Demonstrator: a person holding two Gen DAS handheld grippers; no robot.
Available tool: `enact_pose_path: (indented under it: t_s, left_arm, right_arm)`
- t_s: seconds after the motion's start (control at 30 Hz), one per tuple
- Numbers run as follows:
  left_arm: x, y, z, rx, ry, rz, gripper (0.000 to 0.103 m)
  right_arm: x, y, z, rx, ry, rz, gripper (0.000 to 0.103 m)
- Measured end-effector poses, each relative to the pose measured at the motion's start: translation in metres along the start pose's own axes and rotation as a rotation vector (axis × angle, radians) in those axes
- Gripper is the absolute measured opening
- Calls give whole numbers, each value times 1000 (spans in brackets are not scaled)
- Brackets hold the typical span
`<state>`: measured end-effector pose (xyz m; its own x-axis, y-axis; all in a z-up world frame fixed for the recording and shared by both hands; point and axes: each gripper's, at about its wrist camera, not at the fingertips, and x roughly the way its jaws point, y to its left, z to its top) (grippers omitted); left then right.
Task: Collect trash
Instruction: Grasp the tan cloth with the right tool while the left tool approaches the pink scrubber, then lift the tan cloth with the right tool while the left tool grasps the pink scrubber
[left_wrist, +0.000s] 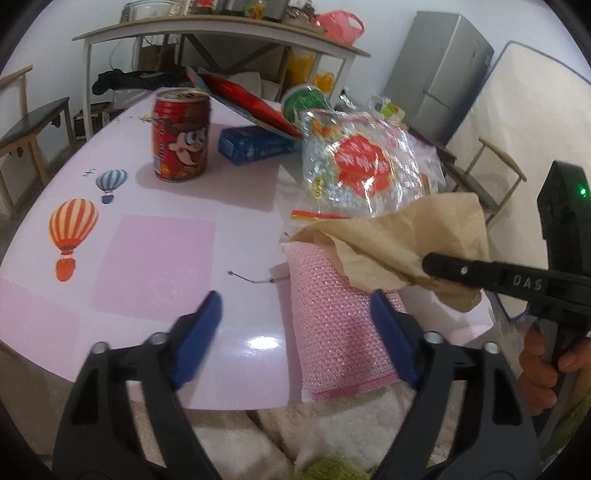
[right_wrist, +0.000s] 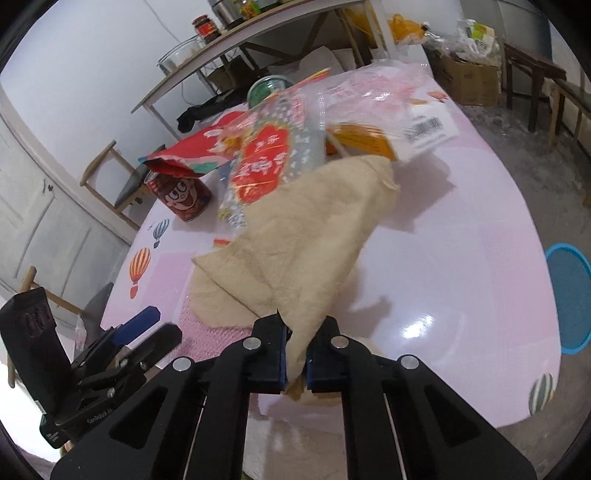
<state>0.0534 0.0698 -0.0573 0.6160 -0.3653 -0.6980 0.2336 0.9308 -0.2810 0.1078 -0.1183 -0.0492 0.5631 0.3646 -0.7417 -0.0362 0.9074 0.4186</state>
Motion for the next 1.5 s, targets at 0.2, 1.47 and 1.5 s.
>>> enact_pose_path:
  t_s: [0.2, 1.47, 1.5]
  left_arm:
    - [7, -27, -1, 101, 26, 10, 84]
    - [-11, -10, -16, 71, 49, 25, 91]
    - [-7, -12, -18, 76, 65, 34, 91]
  right_arm:
    - [-22, -12, -2, 2, -43, -64, 7]
    - [31, 9, -40, 93, 207, 158, 7]
    - [31, 9, -39, 90, 205, 155, 7]
